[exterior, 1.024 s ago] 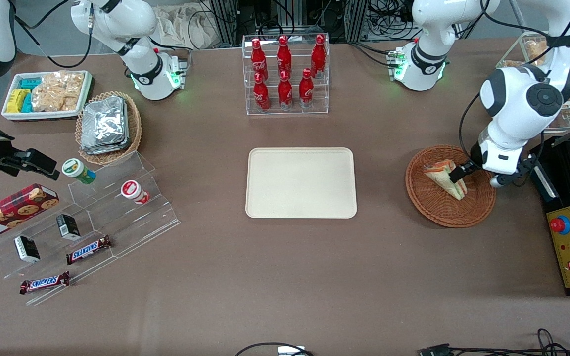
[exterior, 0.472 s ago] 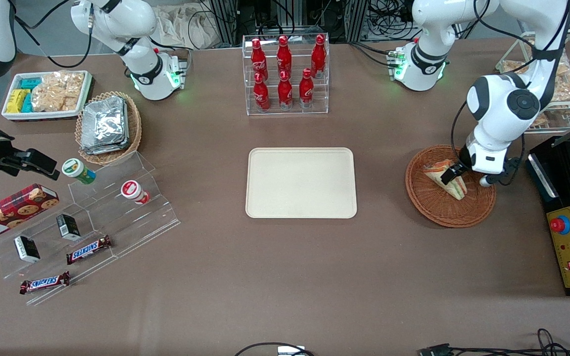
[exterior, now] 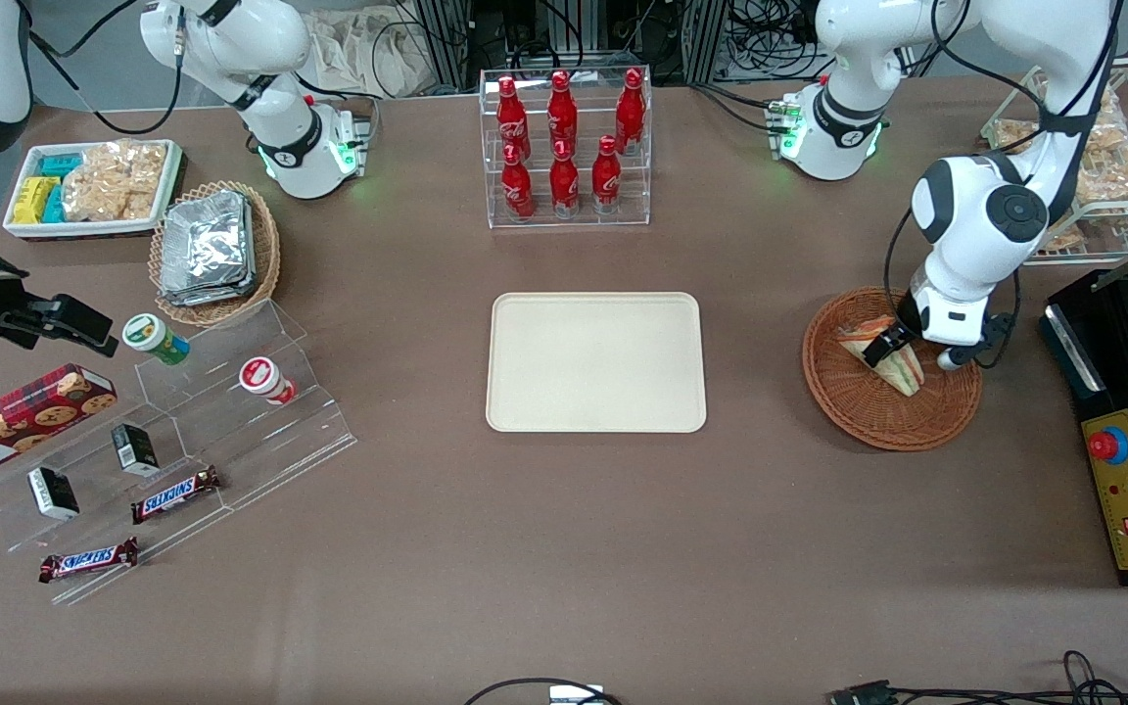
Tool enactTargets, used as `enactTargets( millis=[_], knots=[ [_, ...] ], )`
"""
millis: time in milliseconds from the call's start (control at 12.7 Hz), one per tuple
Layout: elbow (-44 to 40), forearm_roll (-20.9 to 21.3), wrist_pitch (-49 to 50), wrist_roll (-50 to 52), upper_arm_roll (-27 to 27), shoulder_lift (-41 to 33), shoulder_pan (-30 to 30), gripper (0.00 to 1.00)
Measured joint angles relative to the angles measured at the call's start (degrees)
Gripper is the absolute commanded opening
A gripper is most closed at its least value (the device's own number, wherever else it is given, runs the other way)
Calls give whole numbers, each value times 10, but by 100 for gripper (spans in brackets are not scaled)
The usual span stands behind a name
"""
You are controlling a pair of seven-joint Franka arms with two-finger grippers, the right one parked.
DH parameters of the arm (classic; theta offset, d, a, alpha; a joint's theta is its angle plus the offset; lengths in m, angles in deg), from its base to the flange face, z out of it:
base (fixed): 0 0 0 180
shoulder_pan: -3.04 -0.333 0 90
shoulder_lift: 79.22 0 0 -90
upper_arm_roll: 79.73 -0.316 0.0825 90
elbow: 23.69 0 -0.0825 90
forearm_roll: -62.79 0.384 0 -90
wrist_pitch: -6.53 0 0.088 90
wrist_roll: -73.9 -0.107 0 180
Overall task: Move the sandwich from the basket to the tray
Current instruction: 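Close the left gripper on the sandwich's upright edge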
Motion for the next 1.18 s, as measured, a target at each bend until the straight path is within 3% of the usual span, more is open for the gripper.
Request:
enactTargets(
  millis=[79, 157, 315, 472, 866, 1181],
  knots=[
    [4, 0, -8, 0, 0, 4, 0, 95],
    [7, 0, -17, 1, 0, 8, 0, 80],
    [14, 0, -39, 1, 0, 15, 0, 40],
    [21, 0, -50, 1, 0, 18, 0, 17],
    [19, 0, -47, -14, 1, 2, 1, 11],
    [-15, 1, 74, -102, 1, -68, 1, 11]
  ],
)
